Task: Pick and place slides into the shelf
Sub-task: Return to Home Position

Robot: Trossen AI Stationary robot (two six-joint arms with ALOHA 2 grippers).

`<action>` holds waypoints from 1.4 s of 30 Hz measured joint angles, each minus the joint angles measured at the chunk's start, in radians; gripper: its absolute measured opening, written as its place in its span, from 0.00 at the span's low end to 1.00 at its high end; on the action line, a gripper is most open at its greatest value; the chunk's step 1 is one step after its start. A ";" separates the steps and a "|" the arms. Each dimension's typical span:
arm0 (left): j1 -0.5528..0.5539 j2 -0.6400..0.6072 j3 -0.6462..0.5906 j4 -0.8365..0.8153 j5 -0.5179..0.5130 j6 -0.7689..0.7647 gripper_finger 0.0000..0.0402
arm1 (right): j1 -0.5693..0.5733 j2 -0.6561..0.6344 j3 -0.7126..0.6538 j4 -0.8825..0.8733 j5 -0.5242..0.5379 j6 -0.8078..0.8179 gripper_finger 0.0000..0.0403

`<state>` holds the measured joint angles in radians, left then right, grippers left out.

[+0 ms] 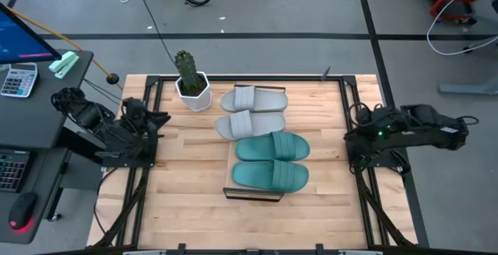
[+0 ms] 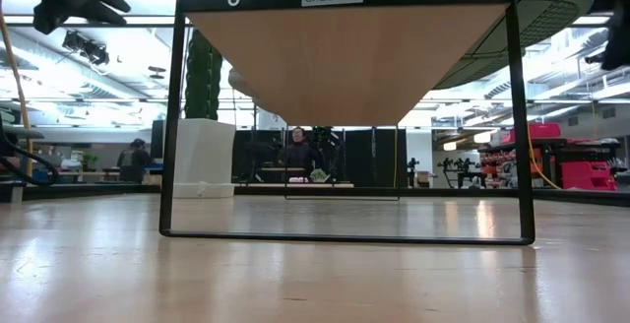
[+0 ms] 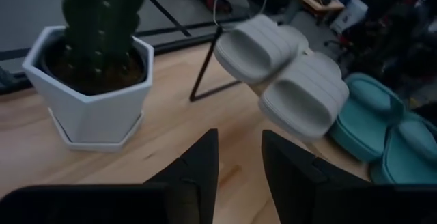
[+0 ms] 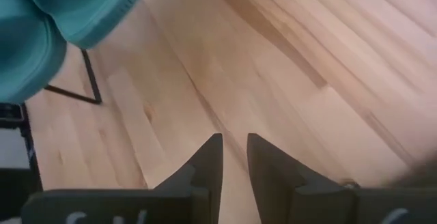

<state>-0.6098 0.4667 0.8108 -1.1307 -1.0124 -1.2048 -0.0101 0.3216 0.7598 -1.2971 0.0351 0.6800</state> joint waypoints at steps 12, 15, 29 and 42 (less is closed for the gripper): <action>0.003 0.000 0.000 -0.001 -0.073 -0.035 0.32 | 0.000 -0.184 -0.284 0.395 0.025 -0.049 0.10; 0.003 0.001 0.000 -0.003 -0.072 -0.056 0.33 | 0.000 -0.199 -0.316 0.461 0.021 -0.019 0.10; 0.003 0.004 0.000 -0.004 -0.072 -0.066 0.32 | 0.000 -0.203 -0.360 0.522 0.066 -0.008 0.10; 0.003 0.004 0.000 -0.004 -0.072 -0.065 0.33 | 0.019 -0.202 -0.522 0.781 0.144 0.012 0.09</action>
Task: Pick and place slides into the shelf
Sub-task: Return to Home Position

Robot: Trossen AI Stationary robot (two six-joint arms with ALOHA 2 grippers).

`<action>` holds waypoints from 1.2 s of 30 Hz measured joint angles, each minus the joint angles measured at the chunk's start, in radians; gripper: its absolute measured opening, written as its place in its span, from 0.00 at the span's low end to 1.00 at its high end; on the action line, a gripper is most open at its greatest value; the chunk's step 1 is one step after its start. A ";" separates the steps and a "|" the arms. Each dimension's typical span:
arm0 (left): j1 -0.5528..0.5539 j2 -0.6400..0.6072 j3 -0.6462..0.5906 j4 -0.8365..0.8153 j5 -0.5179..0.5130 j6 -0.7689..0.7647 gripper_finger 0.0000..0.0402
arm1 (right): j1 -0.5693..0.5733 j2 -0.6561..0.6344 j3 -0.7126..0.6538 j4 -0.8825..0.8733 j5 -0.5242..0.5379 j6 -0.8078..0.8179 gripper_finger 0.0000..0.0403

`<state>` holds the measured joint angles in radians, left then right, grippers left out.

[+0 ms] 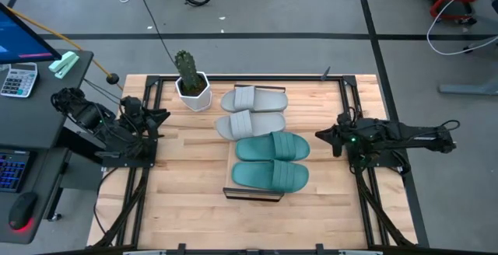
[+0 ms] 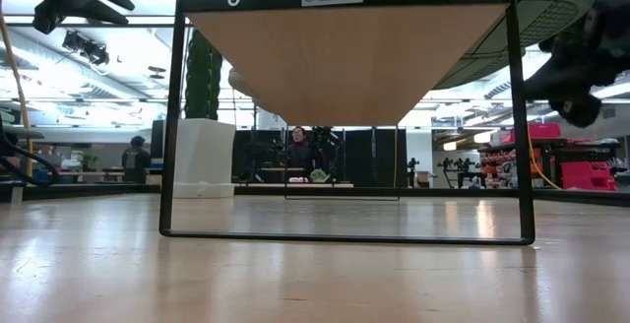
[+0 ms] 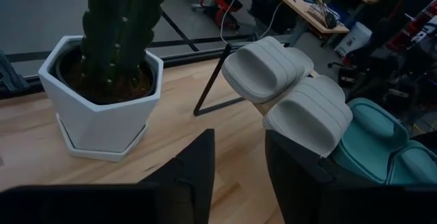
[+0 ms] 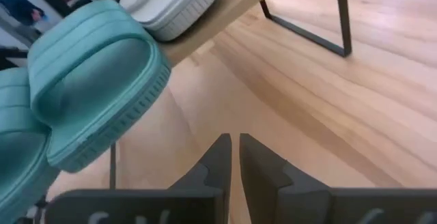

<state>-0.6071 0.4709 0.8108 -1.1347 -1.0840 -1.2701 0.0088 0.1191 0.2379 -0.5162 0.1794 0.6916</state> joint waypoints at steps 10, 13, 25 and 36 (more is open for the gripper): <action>0.000 0.000 0.000 0.000 0.000 0.000 0.33 | 0.139 -0.001 -0.066 0.116 0.159 -0.024 0.09; 0.000 0.000 0.000 0.000 0.000 0.000 0.34 | 0.183 -0.001 -0.066 0.115 0.211 -0.056 0.09; 0.000 0.000 0.000 0.000 0.000 -0.001 0.32 | 0.257 -0.001 -0.074 0.099 0.285 -0.169 0.05; 0.000 0.000 0.000 0.010 0.000 -0.002 0.33 | 0.256 -0.001 -0.130 0.193 0.267 -0.227 0.04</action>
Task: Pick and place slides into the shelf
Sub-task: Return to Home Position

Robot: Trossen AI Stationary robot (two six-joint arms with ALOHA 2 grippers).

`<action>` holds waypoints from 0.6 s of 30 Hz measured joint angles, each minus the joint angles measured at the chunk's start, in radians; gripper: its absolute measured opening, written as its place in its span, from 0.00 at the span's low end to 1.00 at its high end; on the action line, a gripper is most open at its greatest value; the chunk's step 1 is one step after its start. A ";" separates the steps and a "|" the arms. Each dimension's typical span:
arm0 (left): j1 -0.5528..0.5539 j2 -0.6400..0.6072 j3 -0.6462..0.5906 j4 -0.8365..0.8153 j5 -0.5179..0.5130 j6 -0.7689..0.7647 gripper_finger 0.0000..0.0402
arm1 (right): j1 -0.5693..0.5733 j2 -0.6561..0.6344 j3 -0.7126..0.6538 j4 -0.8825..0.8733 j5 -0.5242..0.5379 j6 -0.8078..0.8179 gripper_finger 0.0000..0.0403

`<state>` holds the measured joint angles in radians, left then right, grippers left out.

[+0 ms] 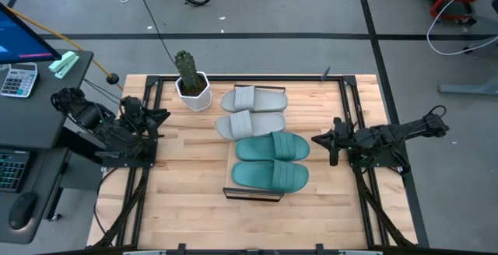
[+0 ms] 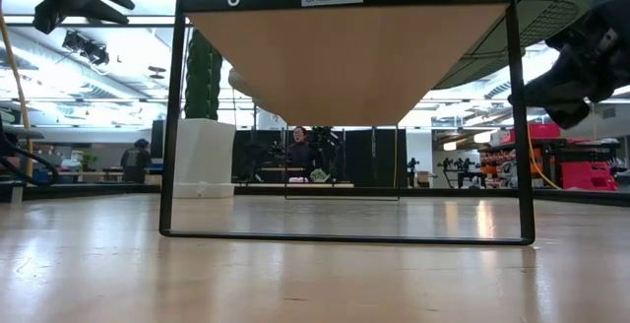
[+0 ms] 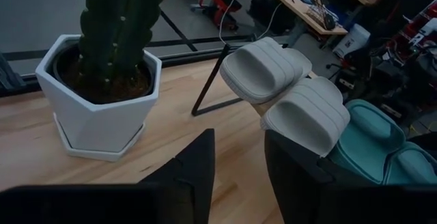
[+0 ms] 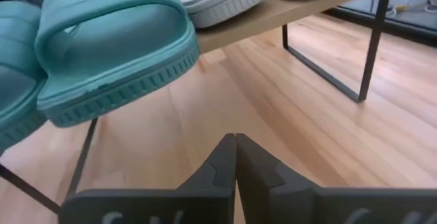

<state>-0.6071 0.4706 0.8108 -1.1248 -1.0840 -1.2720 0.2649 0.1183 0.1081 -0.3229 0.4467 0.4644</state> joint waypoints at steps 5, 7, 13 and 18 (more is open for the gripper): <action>0.000 0.000 0.000 0.001 0.000 0.001 0.33 | -0.001 -0.001 0.000 0.000 -0.001 -0.072 0.03; 0.000 0.000 0.000 0.001 0.000 0.001 0.33 | -0.002 -0.001 0.000 0.000 0.020 -0.103 0.03; 0.000 0.000 0.000 0.003 -0.012 0.000 0.34 | -0.036 -0.001 -0.001 0.007 0.075 -0.146 0.02; 0.000 0.000 0.000 0.011 -0.023 0.000 0.33 | -0.083 -0.001 -0.002 0.097 0.059 -0.178 0.02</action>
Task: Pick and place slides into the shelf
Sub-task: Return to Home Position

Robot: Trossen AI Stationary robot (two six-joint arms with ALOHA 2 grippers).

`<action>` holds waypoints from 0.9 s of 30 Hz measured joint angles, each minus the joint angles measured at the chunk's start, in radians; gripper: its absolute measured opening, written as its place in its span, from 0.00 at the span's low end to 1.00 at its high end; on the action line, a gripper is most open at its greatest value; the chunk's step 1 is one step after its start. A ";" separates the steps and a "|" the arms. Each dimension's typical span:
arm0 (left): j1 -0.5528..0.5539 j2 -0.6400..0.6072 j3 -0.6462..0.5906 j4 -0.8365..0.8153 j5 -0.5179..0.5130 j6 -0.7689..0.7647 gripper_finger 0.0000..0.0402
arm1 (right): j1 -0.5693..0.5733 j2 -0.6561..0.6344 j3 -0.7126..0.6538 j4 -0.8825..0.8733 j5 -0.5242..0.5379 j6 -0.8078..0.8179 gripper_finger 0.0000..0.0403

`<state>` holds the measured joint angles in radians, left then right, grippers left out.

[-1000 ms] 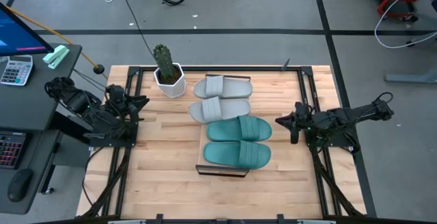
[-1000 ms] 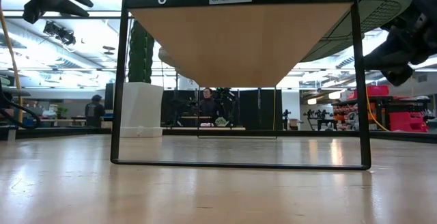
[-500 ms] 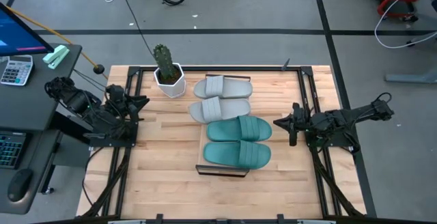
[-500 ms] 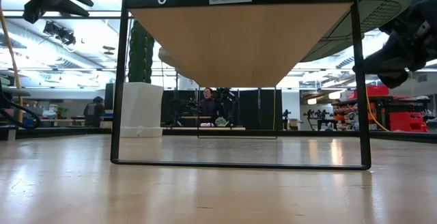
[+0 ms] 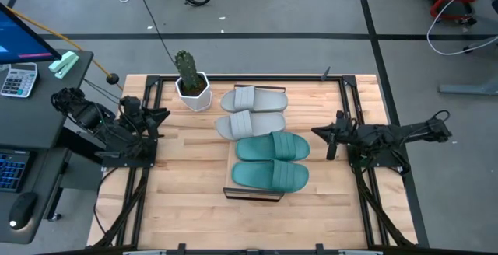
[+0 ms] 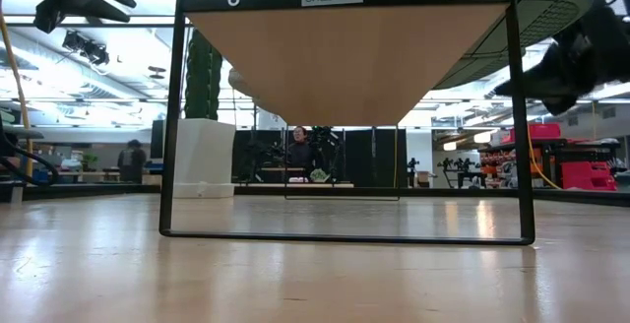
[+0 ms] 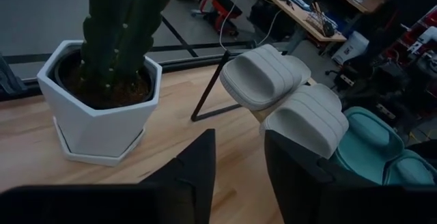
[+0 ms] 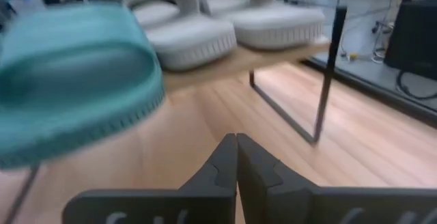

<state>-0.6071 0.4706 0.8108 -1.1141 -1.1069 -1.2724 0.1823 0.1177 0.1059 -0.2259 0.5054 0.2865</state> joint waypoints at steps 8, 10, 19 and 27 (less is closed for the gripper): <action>0.000 0.000 0.000 0.000 -0.008 -0.019 0.32 | -0.042 0.000 -0.025 0.162 -0.097 -0.018 0.02; 0.000 0.000 0.000 0.000 -0.008 -0.020 0.32 | -0.051 0.000 -0.059 0.270 -0.138 -0.017 0.02; 0.000 0.000 0.000 0.002 -0.008 -0.006 0.31 | -0.087 0.007 -0.096 0.361 -0.156 -0.021 0.02; 0.000 0.000 0.000 0.003 -0.008 -0.006 0.32 | -0.176 0.009 -0.096 0.287 -0.278 -0.016 0.01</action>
<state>-0.6071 0.4709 0.8108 -1.1114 -1.1145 -1.2785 0.0058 0.1267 0.0101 0.0609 0.2270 0.2708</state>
